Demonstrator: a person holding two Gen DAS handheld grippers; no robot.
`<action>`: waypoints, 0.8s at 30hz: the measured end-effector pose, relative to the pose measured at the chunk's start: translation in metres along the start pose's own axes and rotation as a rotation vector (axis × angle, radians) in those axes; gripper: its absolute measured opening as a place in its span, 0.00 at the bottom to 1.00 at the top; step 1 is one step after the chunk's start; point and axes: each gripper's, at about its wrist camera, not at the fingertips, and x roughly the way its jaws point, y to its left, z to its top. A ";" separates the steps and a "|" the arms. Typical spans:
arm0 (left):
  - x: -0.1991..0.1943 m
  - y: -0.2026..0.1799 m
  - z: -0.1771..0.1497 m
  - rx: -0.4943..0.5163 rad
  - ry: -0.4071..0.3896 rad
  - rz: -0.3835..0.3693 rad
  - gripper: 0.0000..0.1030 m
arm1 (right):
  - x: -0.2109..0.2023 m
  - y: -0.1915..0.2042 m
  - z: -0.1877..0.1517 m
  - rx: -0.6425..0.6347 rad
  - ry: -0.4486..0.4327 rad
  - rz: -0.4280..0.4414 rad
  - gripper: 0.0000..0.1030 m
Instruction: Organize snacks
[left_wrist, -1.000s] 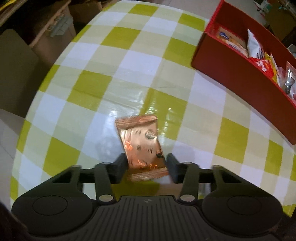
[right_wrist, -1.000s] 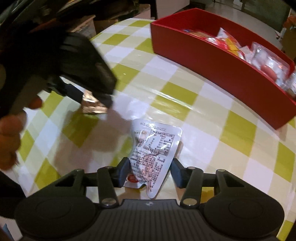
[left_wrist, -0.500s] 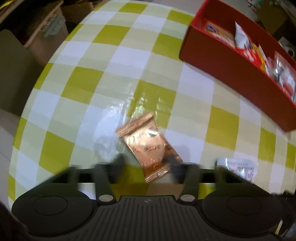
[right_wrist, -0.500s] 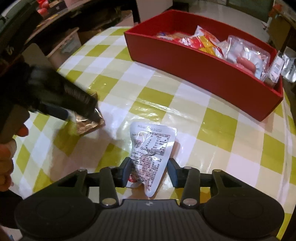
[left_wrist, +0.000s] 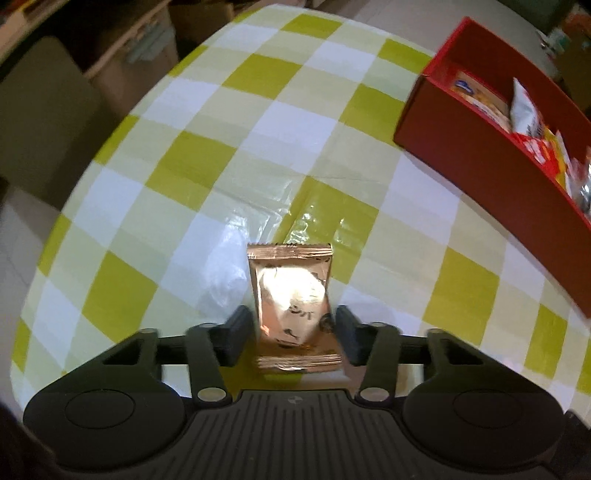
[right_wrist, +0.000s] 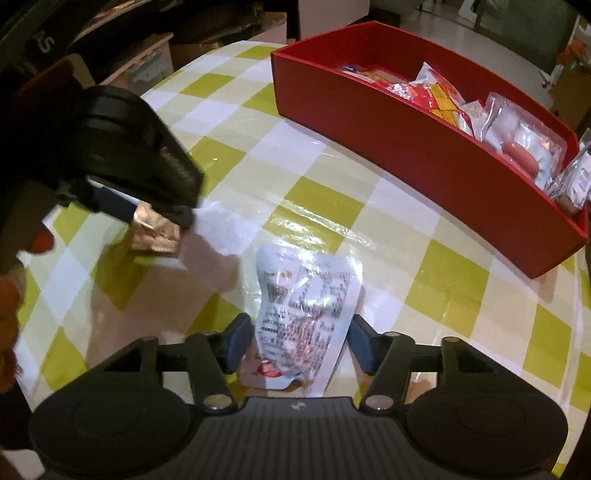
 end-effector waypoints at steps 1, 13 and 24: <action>-0.002 0.001 -0.002 0.012 0.000 -0.004 0.44 | -0.002 -0.003 -0.001 0.013 0.006 0.002 0.60; -0.017 -0.010 -0.025 0.104 -0.008 -0.050 0.44 | -0.026 -0.039 -0.012 0.132 -0.021 0.041 0.46; -0.023 -0.019 -0.025 0.133 -0.029 -0.106 0.44 | -0.027 -0.054 -0.007 0.218 -0.035 0.045 0.45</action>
